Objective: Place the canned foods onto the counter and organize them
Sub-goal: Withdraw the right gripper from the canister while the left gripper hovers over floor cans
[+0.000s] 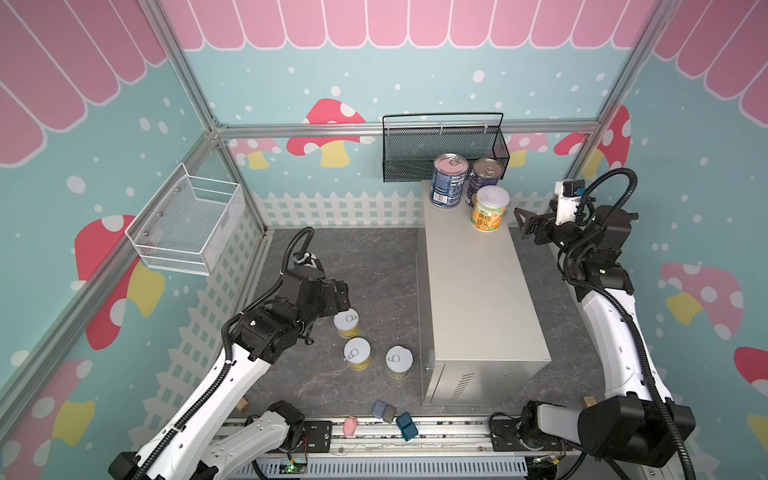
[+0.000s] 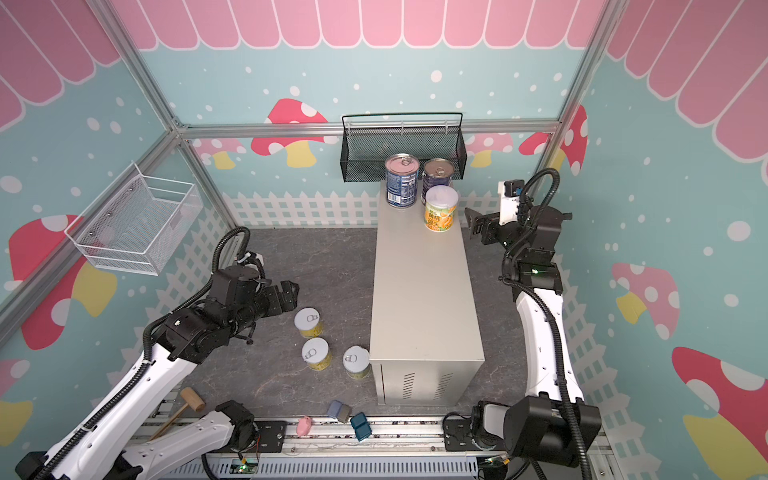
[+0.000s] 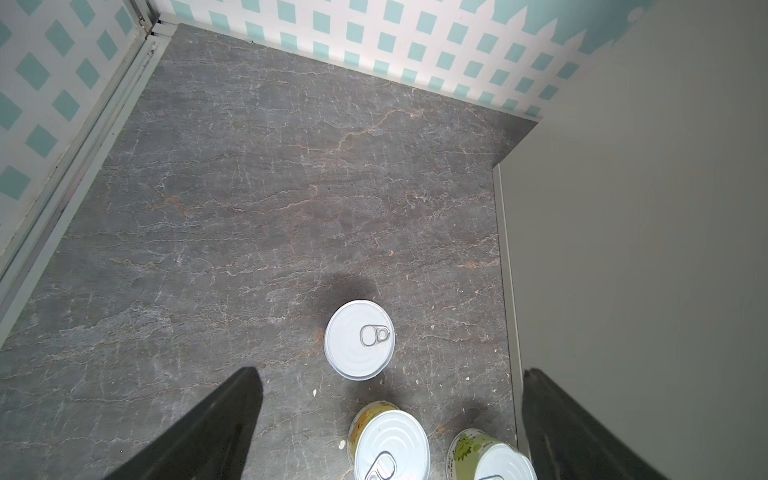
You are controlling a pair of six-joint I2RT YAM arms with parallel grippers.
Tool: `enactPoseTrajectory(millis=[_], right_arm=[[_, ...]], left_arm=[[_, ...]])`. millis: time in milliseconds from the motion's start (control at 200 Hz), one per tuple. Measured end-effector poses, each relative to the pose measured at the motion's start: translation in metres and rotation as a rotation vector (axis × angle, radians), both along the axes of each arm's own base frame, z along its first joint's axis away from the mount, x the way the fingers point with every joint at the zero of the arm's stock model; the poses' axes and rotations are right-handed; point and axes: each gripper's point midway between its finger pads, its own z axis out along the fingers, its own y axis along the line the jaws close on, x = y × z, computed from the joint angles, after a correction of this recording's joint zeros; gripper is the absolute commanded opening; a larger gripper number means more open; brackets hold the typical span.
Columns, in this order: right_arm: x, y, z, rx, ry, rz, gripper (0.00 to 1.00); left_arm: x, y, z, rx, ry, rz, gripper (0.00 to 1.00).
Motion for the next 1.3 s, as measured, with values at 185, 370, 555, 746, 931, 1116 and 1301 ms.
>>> enactPoseTrajectory(millis=[185,370,555,746,931,1116,1301], right_arm=[[0.008,0.005,-0.011,0.012,0.019,0.041,0.99],[0.007,0.011,-0.017,0.022,0.022,0.079,0.99],[0.008,0.014,-0.020,0.028,0.020,0.100,0.99],[0.009,0.017,-0.020,0.037,0.020,0.117,0.99],[0.008,0.019,-0.020,0.043,0.021,0.132,0.99],[0.008,0.020,-0.020,0.047,0.022,0.140,0.99],[0.007,0.022,-0.020,0.051,0.023,0.150,1.00]], left_arm=[[0.001,-0.001,-0.002,0.000,0.007,-0.003,0.99],[0.004,-0.004,-0.007,0.005,0.024,-0.007,0.99],[0.006,-0.007,-0.011,0.007,0.039,-0.014,0.99],[0.007,-0.008,-0.009,0.001,0.036,-0.017,0.99],[0.007,-0.008,-0.009,-0.001,0.036,-0.015,0.99],[0.007,-0.008,-0.009,-0.001,0.036,-0.015,0.99],[0.007,-0.008,-0.009,-0.001,0.036,-0.015,0.98]])
